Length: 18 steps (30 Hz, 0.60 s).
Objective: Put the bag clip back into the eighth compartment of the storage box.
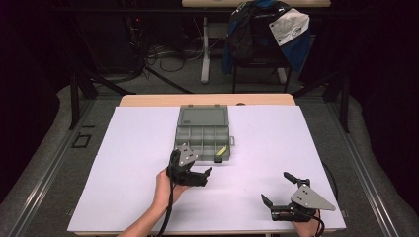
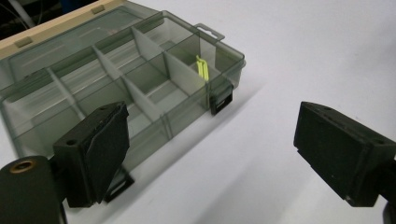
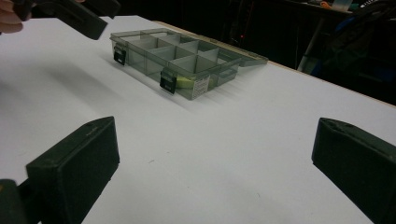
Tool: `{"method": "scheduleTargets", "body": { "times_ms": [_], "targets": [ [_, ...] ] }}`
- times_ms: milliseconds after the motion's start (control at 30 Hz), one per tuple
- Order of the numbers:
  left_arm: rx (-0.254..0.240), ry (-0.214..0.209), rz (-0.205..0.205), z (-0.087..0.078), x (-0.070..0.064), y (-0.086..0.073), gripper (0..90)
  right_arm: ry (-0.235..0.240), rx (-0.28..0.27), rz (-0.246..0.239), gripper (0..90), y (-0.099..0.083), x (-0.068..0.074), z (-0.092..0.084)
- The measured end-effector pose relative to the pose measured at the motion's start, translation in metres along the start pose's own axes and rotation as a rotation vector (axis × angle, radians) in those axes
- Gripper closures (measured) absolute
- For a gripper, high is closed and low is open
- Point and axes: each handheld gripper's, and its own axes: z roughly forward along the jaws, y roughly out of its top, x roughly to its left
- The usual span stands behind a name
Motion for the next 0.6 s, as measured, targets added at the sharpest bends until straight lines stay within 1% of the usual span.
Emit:
{"method": "scheduleTargets", "body": {
  "times_ms": [67,133,200,267,367,400,467,600],
  "targets": [
    [-0.006,0.015,0.006,-0.009,0.001,-0.008,10.6,0.001,0.0,0.001,0.1,0.0,0.0,0.001],
    [-0.013,0.022,0.005,-0.016,0.003,-0.015,10.6,0.003,0.001,0.002,0.1,0.0,0.0,0.001],
    [-0.025,0.04,0.003,-0.024,0.004,-0.024,10.6,0.004,0.01,0.001,0.1,0.0,0.0,0.0],
    [-0.028,0.043,0.003,-0.031,0.006,-0.033,10.5,0.002,0.01,0.002,0.1,0.0,0.0,0.0],
    [-0.036,0.058,0.012,-0.041,0.005,-0.045,10.6,0.005,0.012,0.0,0.1,-0.001,0.0,0.001],
    [-0.032,0.064,0.017,-0.043,0.004,-0.048,10.5,0.006,0.011,-0.001,0.1,-0.001,0.001,0.001],
    [-0.044,0.064,0.01,-0.048,0.004,-0.054,10.6,0.008,0.013,-0.001,0.1,-0.001,0.001,0.001],
    [-0.051,0.082,0.015,-0.054,0.004,-0.061,10.6,0.009,0.012,-0.002,0.1,-0.002,0.001,0.002]
  ]
}}
